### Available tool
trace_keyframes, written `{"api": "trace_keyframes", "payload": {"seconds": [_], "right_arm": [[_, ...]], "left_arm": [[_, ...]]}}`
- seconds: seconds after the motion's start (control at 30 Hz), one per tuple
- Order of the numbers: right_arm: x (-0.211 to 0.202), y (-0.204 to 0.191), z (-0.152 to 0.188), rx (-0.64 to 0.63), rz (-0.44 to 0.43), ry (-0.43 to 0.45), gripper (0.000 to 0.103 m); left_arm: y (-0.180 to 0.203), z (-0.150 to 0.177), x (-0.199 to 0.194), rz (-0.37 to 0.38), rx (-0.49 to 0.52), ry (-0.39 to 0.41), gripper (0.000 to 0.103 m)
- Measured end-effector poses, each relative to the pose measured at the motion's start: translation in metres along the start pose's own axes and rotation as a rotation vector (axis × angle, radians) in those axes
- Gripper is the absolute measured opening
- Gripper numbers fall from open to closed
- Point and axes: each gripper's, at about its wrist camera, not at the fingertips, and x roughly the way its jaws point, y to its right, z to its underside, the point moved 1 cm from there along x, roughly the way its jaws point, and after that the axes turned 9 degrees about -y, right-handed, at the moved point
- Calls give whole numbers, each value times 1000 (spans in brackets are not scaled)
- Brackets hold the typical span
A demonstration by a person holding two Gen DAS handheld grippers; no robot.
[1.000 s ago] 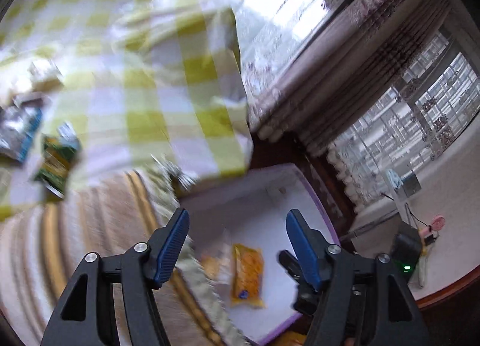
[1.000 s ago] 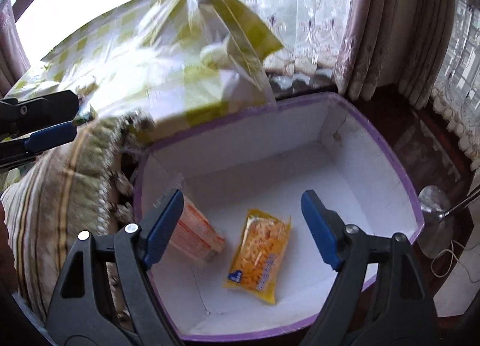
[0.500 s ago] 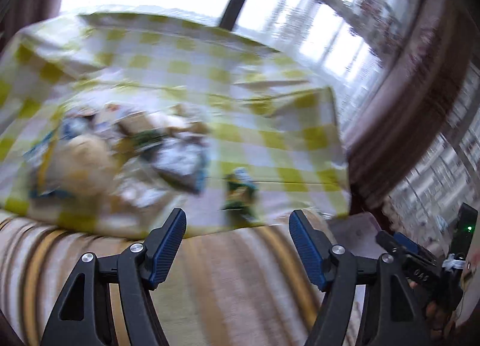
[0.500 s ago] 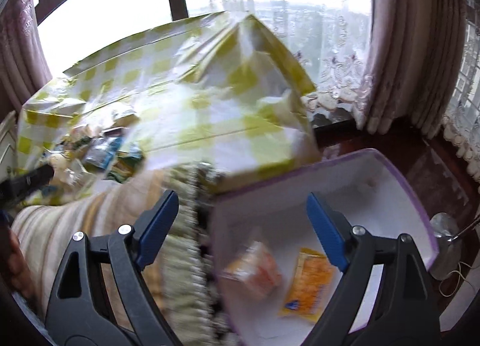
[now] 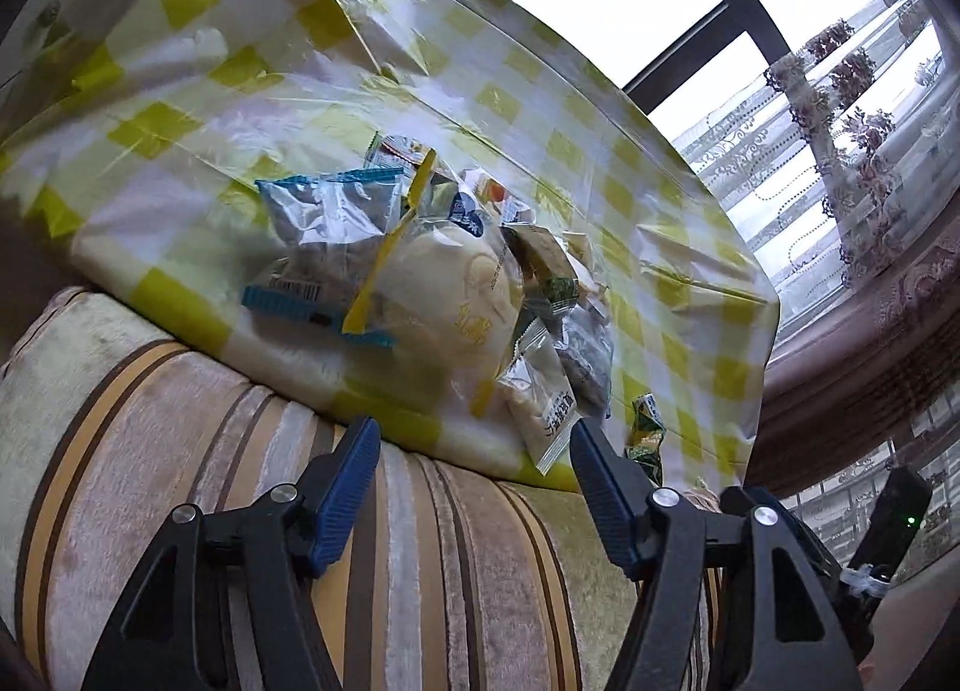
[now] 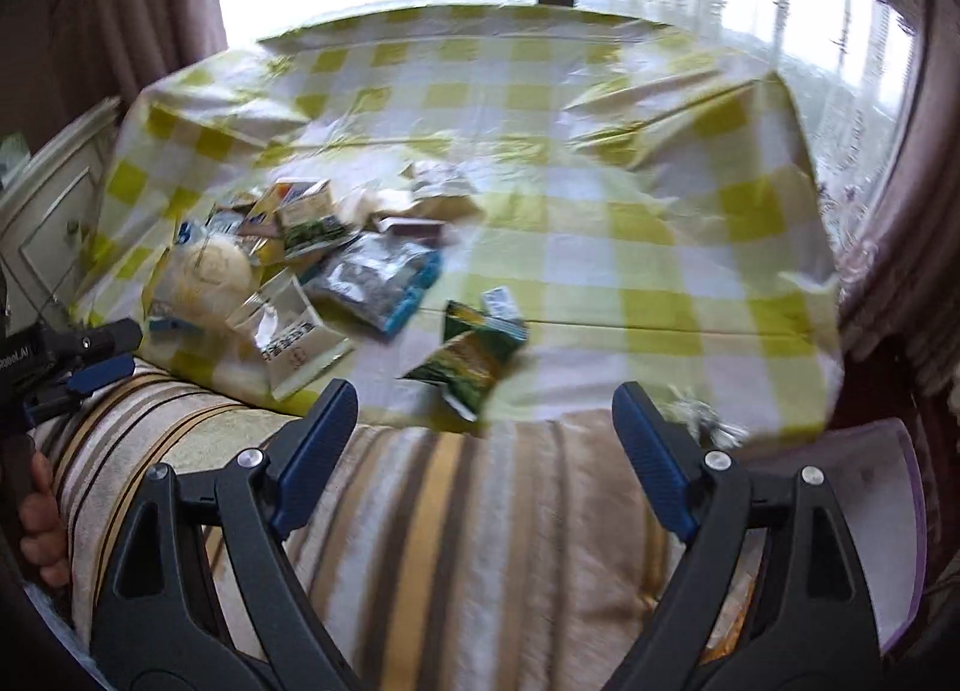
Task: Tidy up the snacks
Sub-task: 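Reach back to the table and grasp the blue-edged nut bag with the right tool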
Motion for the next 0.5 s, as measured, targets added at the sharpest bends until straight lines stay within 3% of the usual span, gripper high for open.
{"api": "trace_keyframes", "payload": {"seconds": [0.23, 0.5], "right_arm": [[39, -16, -24, -6, -6, -83, 88], [73, -29, -49, 17, -40, -125, 88]], "left_arm": [[-14, -30, 27, 0, -76, -48, 66], [-20, -49, 59, 84, -121, -97, 66]]}}
